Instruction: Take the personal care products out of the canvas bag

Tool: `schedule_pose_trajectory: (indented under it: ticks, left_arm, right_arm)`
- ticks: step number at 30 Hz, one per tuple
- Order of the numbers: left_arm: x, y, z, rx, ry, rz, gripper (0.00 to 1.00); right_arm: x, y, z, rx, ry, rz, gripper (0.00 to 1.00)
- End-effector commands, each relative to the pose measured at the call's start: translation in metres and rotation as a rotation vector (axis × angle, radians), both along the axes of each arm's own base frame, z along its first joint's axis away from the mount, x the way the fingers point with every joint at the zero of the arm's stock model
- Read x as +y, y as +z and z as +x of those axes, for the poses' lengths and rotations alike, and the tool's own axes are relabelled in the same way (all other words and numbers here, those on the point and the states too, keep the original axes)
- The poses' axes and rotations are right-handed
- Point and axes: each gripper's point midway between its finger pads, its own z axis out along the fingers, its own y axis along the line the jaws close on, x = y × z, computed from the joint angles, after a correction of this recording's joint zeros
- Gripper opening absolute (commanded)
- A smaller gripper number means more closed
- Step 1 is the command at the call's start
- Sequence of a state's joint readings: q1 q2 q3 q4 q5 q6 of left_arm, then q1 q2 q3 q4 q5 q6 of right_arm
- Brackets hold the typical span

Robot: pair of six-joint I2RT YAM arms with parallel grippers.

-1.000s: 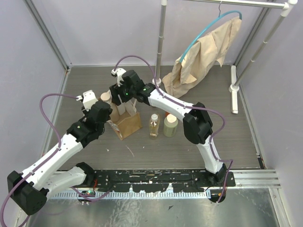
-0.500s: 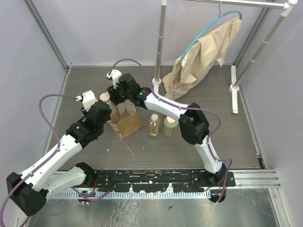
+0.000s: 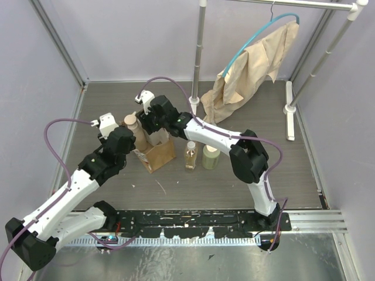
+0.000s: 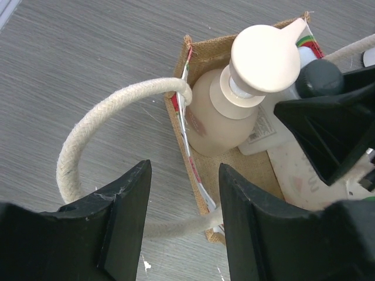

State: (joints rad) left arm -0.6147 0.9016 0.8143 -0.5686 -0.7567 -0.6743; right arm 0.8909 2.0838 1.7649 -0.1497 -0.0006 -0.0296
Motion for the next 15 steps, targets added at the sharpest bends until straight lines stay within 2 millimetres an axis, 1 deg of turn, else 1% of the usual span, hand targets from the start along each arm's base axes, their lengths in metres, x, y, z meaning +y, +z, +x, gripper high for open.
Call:
schedule_pose_trajectory:
  ticks: [1,6,7,11,13,15]
  left_arm:
    - [0.007,-0.007,-0.004,0.014,0.018,0.024,0.57]
    - [0.008,-0.010,-0.005,0.022,0.015,0.030,0.57]
    - [0.008,-0.010,-0.005,0.023,0.015,0.032,0.57]
    - [0.005,-0.015,-0.004,0.041,0.008,0.037,0.58]
    - [0.003,-0.018,-0.003,0.050,0.002,0.035,0.58]
    - [0.002,-0.018,-0.003,0.055,-0.002,0.033,0.59]
  right_arm:
    - [-0.014,0.169,-0.010,-0.242,-0.016,0.265,0.37]
    - [-0.039,0.217,-0.022,-0.295,-0.051,0.311,0.37]
    - [-0.046,0.232,-0.027,-0.313,-0.054,0.334,0.38]
    - [-0.068,0.279,-0.044,-0.373,-0.059,0.427,0.38]
    - [-0.081,0.301,-0.050,-0.408,-0.079,0.460,0.37]
    - [-0.097,0.318,-0.053,-0.443,-0.118,0.472,0.37]
